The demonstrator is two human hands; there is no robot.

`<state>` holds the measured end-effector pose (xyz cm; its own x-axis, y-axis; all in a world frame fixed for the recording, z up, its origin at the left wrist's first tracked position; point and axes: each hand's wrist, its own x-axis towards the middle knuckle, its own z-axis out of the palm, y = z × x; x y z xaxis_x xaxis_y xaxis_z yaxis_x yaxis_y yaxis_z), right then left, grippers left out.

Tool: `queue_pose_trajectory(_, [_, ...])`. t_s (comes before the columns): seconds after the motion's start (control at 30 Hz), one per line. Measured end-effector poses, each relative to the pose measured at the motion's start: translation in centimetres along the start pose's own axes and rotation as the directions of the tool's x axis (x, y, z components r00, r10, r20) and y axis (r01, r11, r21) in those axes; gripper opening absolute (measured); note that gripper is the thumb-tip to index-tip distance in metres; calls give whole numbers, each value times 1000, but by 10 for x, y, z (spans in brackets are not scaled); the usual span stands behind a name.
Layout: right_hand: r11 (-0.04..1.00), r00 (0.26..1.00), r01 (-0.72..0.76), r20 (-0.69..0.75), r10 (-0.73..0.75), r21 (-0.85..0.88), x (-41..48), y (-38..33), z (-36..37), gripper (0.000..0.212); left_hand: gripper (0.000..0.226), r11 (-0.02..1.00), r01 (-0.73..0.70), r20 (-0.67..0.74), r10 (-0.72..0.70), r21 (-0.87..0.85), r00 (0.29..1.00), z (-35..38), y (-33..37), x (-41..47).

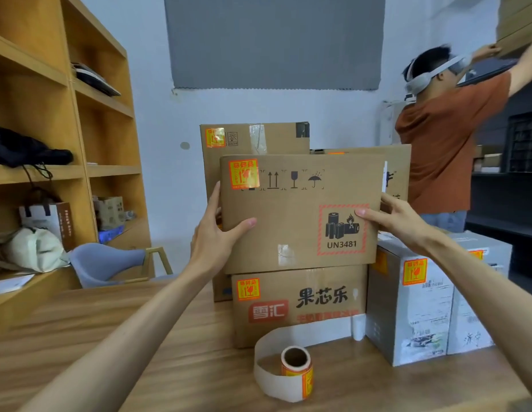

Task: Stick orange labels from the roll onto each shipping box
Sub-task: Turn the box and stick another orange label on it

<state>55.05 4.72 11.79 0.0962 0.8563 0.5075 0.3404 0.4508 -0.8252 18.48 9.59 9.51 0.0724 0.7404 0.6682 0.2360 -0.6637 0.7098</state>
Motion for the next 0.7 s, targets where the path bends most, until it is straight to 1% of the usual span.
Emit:
queue_pose_trajectory(0.23, [998, 999, -22, 29, 20, 51, 15, 18, 7, 49, 107, 1000, 23, -13, -23, 13, 1000, 6, -13, 6])
queue_pose_trajectory(0.4, [998, 997, -53, 56, 52, 15, 15, 20, 10, 46, 107, 997, 76, 24, -76, 1, 997, 6, -27, 2])
queue_pose_trajectory(0.5, [998, 997, -62, 34, 62, -7, 11, 19, 14, 42, 103, 996, 84, 63, -83, -9, 995, 4, -28, 0])
queue_pose_trajectory(0.6, [997, 998, -59, -6, 59, -39, 11, 17, 12, 44, 99, 996, 83, 98, -81, -21, 992, -1, -28, 1])
queue_pose_trajectory(0.7, [990, 997, -69, -32, 66, -123, 14, 12, 9, 44, 101, 995, 97, 138, -96, -3, 986, -9, -33, 2])
